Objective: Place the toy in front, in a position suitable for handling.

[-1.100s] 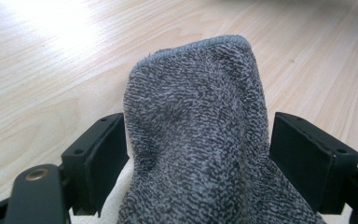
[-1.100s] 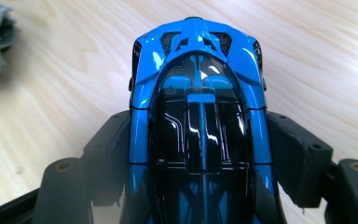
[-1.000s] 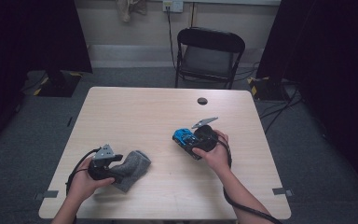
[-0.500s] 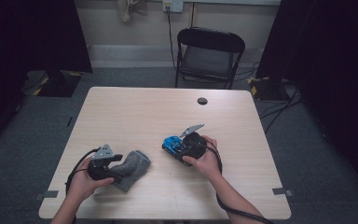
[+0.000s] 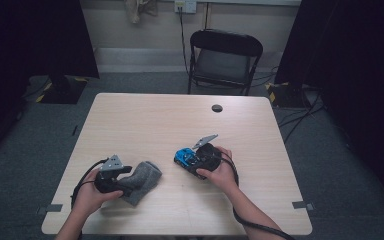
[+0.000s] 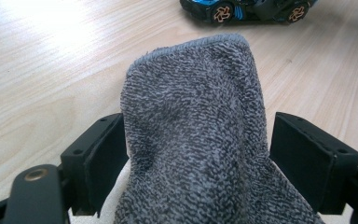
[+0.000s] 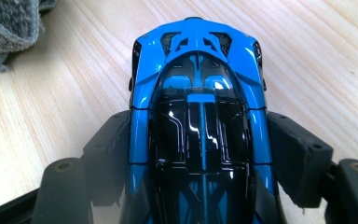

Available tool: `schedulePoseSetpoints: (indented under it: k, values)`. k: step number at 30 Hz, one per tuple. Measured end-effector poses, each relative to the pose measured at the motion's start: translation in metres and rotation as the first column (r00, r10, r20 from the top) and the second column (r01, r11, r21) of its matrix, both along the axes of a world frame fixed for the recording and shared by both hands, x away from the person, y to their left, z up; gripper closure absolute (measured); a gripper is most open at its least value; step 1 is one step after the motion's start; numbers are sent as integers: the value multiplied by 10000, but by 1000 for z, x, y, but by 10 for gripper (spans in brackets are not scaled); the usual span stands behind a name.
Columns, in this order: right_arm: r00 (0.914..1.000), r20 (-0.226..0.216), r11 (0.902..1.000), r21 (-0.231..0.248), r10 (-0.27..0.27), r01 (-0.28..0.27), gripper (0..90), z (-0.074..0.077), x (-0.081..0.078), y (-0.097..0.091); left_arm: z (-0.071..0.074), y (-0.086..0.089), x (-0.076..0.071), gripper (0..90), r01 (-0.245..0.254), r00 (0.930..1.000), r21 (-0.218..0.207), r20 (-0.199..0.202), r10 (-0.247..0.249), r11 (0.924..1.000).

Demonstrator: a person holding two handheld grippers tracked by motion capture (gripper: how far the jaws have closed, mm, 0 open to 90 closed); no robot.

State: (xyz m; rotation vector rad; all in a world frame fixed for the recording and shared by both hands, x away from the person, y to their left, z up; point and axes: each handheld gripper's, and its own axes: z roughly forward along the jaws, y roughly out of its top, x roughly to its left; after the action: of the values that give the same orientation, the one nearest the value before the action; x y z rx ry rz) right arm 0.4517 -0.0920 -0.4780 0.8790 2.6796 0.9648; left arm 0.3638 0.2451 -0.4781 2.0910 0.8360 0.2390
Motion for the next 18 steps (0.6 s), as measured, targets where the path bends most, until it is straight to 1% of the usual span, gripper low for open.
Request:
schedulePoseSetpoints:
  k: [2,4,6,8,10,11,15,18]
  values:
    - [10000,13,9999,-113,95,-95,288,-1,1,0,0,0,0,183,-10,10000,9,0,10,10000]
    - [10000,-67,10000,-29,54,-54,288,-2,3,0,0,-1,0,183,15,10000,56,14,-15,10000]
    - [10000,-51,10000,-41,36,-36,288,-3,5,-1,0,-1,0,182,26,10000,42,15,-26,10000]
    - [9999,-103,9999,116,57,-56,288,-4,7,-2,0,0,0,183,-10,10000,-5,12,10,10000]
    - [9997,-116,9997,99,209,-208,288,-4,9,-2,0,1,1,182,-7,10000,21,6,7,10000]
    - [9997,-123,9998,100,197,-195,287,-4,9,-2,0,1,1,182,-19,10000,32,7,19,10000]
    - [9995,11,9995,-5,305,-305,286,-5,8,-2,0,0,0,183,-24,10000,19,7,24,10000]
    - [9995,41,9995,28,323,-324,285,-5,8,-2,0,0,0,182,1,10000,30,14,-1,10000]
